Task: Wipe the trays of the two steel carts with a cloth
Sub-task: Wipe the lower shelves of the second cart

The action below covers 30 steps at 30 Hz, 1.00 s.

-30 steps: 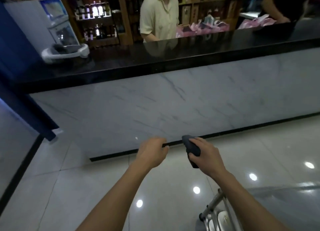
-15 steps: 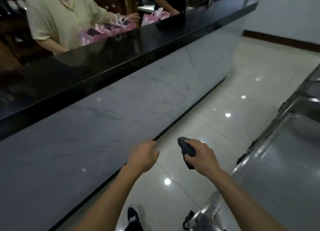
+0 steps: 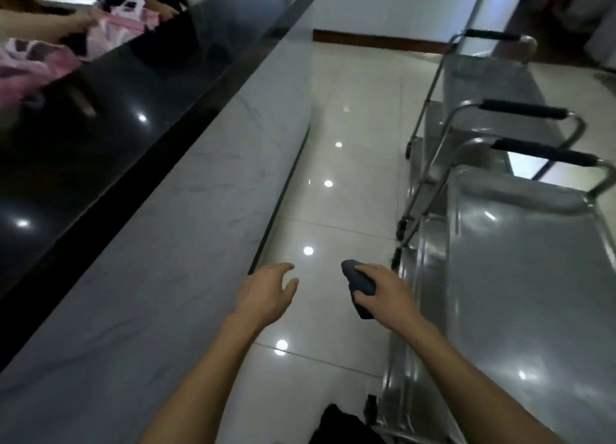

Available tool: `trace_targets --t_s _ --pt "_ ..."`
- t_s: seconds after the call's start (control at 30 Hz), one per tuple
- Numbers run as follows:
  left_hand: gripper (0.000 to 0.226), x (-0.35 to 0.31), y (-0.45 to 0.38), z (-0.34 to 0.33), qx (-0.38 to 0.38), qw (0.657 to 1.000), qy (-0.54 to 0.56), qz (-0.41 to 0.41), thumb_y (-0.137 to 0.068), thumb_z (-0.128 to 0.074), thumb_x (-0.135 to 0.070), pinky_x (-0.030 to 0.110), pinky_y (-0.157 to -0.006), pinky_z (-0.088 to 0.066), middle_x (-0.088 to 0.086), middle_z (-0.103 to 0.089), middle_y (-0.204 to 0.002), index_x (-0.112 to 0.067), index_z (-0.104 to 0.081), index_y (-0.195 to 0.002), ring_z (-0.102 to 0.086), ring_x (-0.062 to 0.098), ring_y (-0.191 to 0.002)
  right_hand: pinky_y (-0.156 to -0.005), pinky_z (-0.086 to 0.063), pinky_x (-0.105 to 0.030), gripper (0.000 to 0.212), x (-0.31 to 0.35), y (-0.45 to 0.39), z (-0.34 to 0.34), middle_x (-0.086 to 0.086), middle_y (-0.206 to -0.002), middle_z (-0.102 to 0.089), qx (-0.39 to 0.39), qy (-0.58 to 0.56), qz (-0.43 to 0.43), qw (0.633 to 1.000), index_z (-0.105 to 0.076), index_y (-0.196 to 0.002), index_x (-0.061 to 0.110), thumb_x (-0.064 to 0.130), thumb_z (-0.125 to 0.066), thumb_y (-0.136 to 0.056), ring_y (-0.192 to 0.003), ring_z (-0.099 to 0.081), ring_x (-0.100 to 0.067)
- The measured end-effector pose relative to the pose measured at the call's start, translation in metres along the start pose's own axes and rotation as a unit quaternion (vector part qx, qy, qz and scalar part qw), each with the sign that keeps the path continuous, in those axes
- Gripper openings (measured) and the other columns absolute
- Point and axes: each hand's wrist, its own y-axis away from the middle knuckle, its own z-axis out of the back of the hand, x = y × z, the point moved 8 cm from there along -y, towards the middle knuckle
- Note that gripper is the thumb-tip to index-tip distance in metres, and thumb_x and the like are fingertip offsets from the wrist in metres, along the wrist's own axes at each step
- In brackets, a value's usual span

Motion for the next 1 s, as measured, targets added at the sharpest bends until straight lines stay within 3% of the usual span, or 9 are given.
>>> trace_targets --t_s 0.27,0.53,0.67,0.87,0.93,1.0 --pt "0.046 -0.036 -0.131 -0.037 0.100 0.989 -0.050 -0.101 -0.099 -0.051 -0.044 0.041 -0.102 -0.049 0.000 -0.062 -0.135 -0.022 -0.055 -0.140 -0.058 0.019 -0.122 -0.094 -0.049 -0.039 0.054 -0.053 -0.077 -0.001 0.008 -0.126 -0.062 -0.054 -0.074 -0.100 0.991 -0.059 -0.132 0.029 0.029 -0.068 -0.079 -0.109 -0.059 -0.014" --pt "0.048 -0.106 -0.236 -0.053 0.168 0.954 -0.142 -0.205 -0.101 -0.047 -0.045 0.041 -0.104 -0.047 -0.002 -0.058 -0.141 -0.025 -0.049 -0.144 -0.056 0.020 -0.125 -0.090 -0.051 -0.040 0.047 -0.092 -0.131 0.038 0.005 -0.122 -0.064 -0.127 -0.097 -0.180 0.971 -0.062 -0.124 0.025 0.026 -0.069 -0.078 -0.107 -0.060 -0.018" --pt "0.047 -0.142 -0.284 -0.073 0.198 0.932 -0.158 -0.260 -0.101 -0.047 -0.046 0.038 -0.102 -0.046 -0.003 -0.058 -0.141 -0.026 -0.051 -0.143 -0.055 0.020 -0.126 -0.093 -0.047 -0.032 0.052 -0.112 -0.142 0.052 0.009 -0.128 -0.062 -0.147 -0.094 -0.231 0.957 -0.060 -0.131 0.026 0.028 -0.070 -0.079 -0.111 -0.060 -0.016" --pt "0.048 -0.181 -0.357 -0.114 0.261 0.888 -0.150 -0.349 -0.101 -0.047 -0.044 0.041 -0.098 -0.048 0.001 -0.062 -0.135 -0.024 -0.048 -0.144 -0.058 0.023 -0.121 -0.093 -0.049 -0.044 0.049 -0.131 -0.175 0.063 0.001 -0.124 -0.063 -0.201 -0.101 -0.306 0.925 -0.062 -0.128 0.018 0.026 -0.070 -0.081 -0.109 -0.061 -0.023" --pt "0.047 -0.192 -0.383 -0.123 0.287 0.865 -0.152 -0.382 -0.101 -0.047 -0.043 0.043 -0.097 -0.049 0.001 -0.062 -0.133 -0.024 -0.049 -0.144 -0.058 0.024 -0.120 -0.087 -0.051 -0.044 0.038 -0.130 -0.188 0.068 -0.001 -0.115 -0.065 -0.219 -0.107 -0.329 0.912 -0.065 -0.119 0.016 0.023 -0.070 -0.081 -0.101 -0.062 -0.024" --pt "0.046 -0.200 -0.407 -0.131 0.303 0.844 -0.154 -0.415 -0.100 -0.047 -0.043 0.043 -0.096 -0.049 0.002 -0.063 -0.131 -0.025 -0.050 -0.142 -0.058 0.025 -0.119 -0.074 -0.054 -0.048 0.010 -0.128 -0.199 0.067 -0.002 -0.092 -0.065 -0.210 -0.120 -0.374 0.895 -0.063 -0.090 0.017 0.019 -0.064 -0.080 -0.082 -0.063 -0.025"
